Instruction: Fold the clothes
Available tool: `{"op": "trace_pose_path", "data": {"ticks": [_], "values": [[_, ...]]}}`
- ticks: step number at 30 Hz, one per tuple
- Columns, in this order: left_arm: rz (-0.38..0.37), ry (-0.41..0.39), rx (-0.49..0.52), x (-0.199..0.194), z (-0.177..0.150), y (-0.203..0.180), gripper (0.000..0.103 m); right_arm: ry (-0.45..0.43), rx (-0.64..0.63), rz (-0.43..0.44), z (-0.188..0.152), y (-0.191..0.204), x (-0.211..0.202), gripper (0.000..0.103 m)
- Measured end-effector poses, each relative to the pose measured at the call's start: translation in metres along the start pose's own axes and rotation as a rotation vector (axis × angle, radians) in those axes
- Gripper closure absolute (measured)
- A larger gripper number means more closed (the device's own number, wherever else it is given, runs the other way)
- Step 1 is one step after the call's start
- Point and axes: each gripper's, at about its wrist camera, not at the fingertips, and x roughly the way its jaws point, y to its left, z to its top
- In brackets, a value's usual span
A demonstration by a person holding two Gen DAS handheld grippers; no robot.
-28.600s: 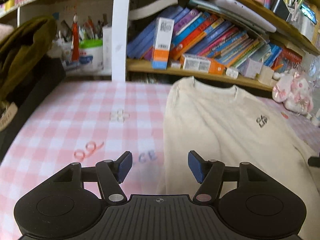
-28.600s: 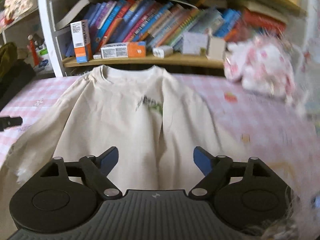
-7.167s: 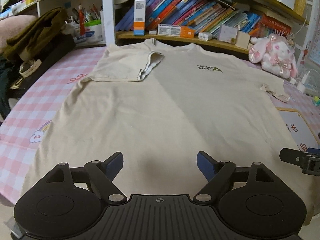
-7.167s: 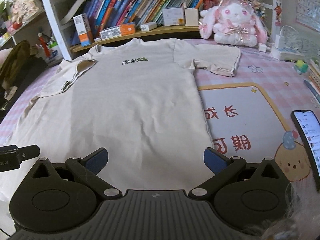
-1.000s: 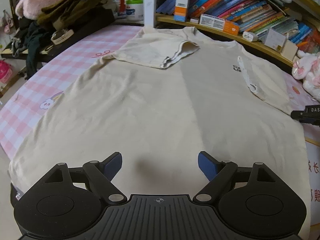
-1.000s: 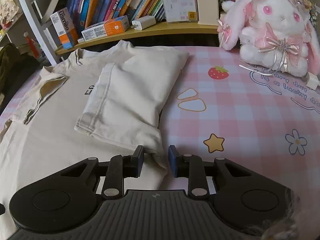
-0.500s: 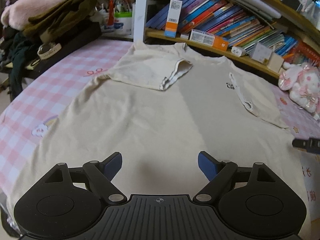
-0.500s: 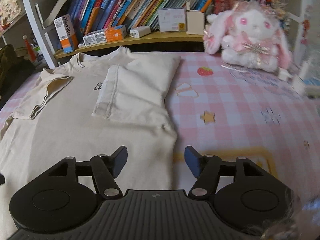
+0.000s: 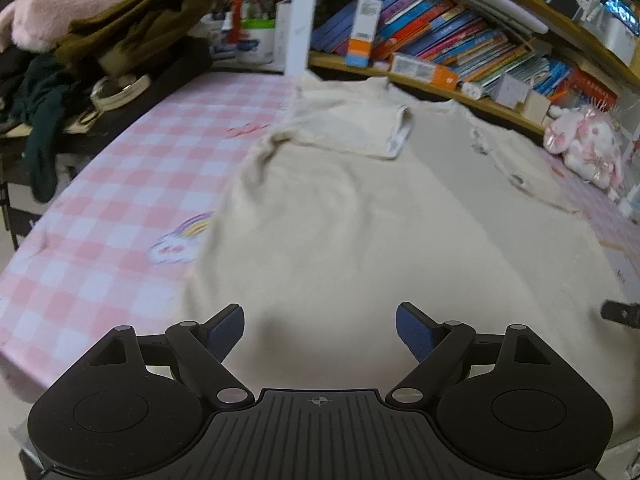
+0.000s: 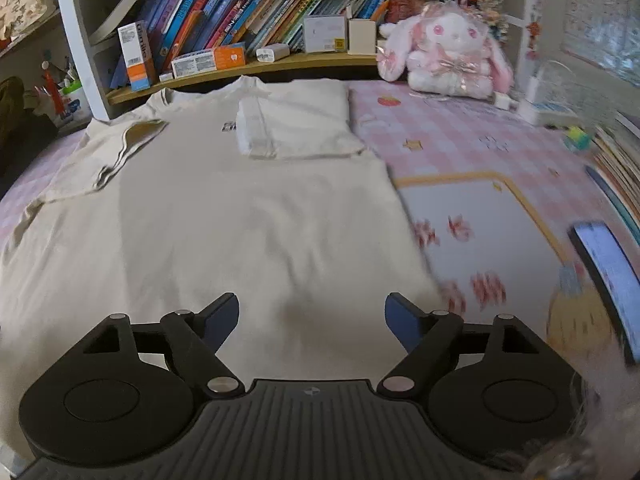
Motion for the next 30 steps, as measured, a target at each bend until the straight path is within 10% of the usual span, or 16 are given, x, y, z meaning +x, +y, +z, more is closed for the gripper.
{"op": "trace_pose_path", "data": {"ticks": [14,22,30], "values": [[-0.053,-0.056,0.069,-0.025,-0.023,0.042,0.021,-0.016,0.084,-0.098,-0.057,0.004,-0.046,0.017],[-0.034,-0.025,0.016,-0.036,-0.045,0.085,0.064,0.003,0.110,-0.086,-0.068,-0.031,-0.062,0.023],[-0.096,0.010,0.033,-0.046,-0.050,0.093,0.065,0.034,0.149,-0.086,-0.075,-0.051,-0.071,0.036]]}}
